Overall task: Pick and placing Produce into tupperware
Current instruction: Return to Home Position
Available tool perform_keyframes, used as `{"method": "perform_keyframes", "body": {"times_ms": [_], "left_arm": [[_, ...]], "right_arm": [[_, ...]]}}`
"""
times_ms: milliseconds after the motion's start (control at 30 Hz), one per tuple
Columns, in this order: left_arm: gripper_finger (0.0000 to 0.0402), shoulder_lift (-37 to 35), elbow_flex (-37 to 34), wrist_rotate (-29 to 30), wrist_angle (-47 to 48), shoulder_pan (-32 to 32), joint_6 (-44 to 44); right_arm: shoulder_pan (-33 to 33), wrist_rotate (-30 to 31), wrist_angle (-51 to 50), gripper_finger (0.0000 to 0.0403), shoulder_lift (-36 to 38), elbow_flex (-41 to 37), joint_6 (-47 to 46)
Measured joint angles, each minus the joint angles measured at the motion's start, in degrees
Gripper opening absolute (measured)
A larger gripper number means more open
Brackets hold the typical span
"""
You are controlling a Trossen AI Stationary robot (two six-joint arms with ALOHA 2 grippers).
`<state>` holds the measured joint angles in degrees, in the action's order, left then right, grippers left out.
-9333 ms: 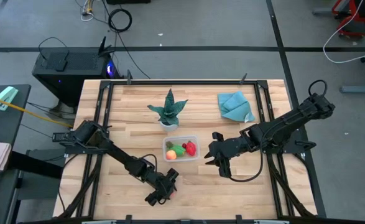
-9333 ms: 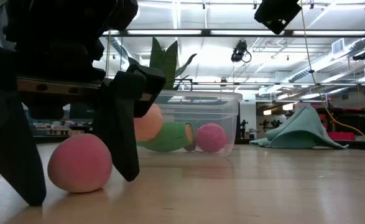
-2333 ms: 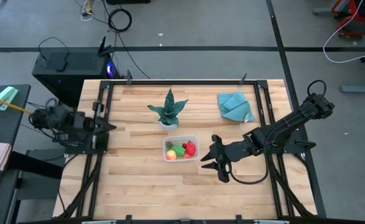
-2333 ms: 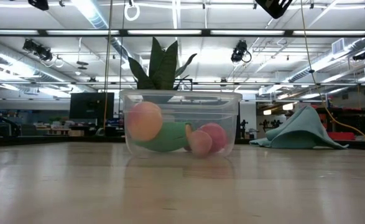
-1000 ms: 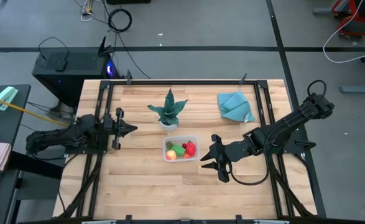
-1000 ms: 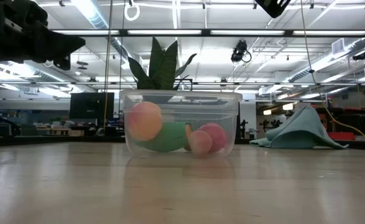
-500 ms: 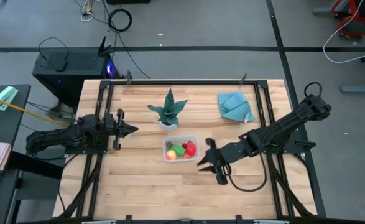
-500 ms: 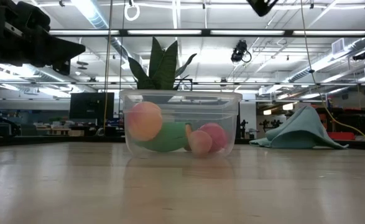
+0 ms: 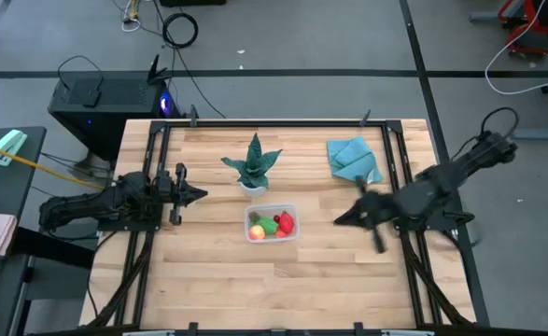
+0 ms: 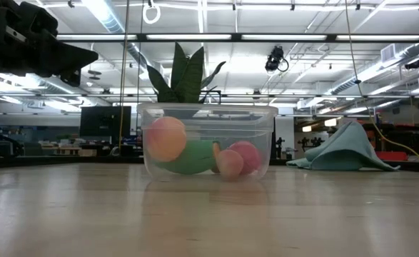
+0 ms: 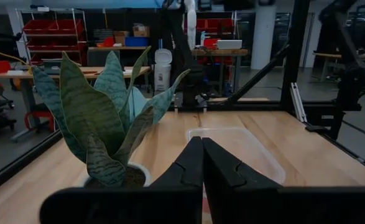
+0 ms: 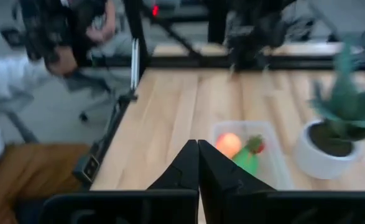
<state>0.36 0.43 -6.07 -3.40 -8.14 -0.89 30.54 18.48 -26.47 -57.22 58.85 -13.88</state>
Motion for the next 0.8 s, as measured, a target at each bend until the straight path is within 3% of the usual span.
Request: {"method": "perform_keyframes", "body": {"times_ms": [167, 367, 467, 633, 800], "left_arm": [[0.0008, 0.00, 0.00, -0.01, 0.02, 0.00, 0.03], [0.0027, 0.00, 0.00, -0.01, 0.07, 0.00, 0.00], [0.0020, 0.00, 0.00, -0.02, 0.09, 0.00, 0.02], [0.0006, 0.00, -0.02, -0.02, 0.11, 0.00, 0.05], [0.0014, 0.00, -0.02, -0.04, -0.06, 0.00, 0.01]], "right_arm": [[5.88, 6.31, -0.86, 0.0003, 12.77, -5.17, -0.96], [9.87, 12.77, 3.35, 0.0002, 29.90, -19.17, -1.61], [10.25, 8.97, 13.07, 0.0001, 38.43, -26.65, 2.61], [10.23, -2.30, 26.62, 0.0001, 47.22, -35.46, 12.42], [10.23, -3.84, 29.35, 0.0000, 51.08, -41.35, 14.53]]}}
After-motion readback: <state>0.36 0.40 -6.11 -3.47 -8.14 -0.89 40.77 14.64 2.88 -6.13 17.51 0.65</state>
